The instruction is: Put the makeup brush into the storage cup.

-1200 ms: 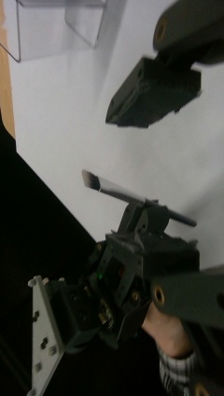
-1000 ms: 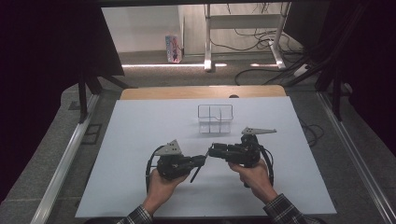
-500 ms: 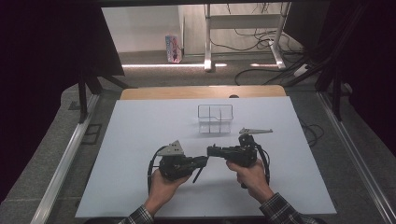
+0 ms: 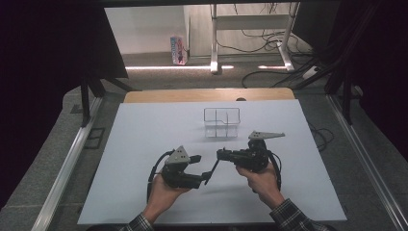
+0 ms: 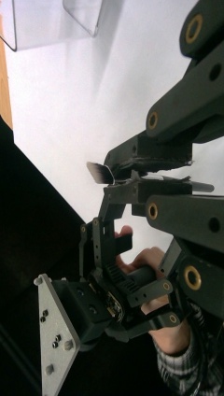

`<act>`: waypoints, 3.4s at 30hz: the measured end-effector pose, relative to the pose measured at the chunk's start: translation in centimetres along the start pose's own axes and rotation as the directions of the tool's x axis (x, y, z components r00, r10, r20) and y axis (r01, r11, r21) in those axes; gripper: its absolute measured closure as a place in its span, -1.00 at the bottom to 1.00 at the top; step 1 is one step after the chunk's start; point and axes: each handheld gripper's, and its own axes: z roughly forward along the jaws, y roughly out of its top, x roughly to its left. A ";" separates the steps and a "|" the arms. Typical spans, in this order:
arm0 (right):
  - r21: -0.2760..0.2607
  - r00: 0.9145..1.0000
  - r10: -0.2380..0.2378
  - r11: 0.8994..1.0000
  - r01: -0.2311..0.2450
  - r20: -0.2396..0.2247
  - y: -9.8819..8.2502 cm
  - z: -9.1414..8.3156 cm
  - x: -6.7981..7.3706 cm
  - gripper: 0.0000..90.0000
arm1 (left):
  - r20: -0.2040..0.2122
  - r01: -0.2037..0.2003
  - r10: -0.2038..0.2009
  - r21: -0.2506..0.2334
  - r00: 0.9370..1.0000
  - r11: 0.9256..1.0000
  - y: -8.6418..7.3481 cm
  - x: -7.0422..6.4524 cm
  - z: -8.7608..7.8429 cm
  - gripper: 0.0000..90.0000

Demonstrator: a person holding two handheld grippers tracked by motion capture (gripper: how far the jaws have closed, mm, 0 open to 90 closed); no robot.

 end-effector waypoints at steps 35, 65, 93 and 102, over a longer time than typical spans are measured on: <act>0.019 0.983 -0.152 0.988 0.151 0.106 0.3 -1.2 0.7 0.85 | -0.171 0.045 -0.027 0.105 0.985 0.993 -2.7 1.3 -4.3 -0.99; 0.016 0.975 -0.178 0.984 0.177 0.137 1.2 -1.9 0.4 0.85 | -0.221 0.062 -0.035 0.120 0.975 0.991 -6.4 2.1 -7.9 -0.97; 0.000 0.961 -0.194 0.980 0.198 0.196 3.9 -2.7 -0.9 0.85 | -0.328 0.142 -0.079 0.171 0.941 0.975 -9.3 3.3 -10.8 -0.98; -0.007 0.954 -0.214 0.975 0.221 0.212 5.4 -3.0 -1.4 0.85 | -0.339 0.161 -0.091 0.184 0.936 0.970 -9.8 3.6 -11.2 -0.97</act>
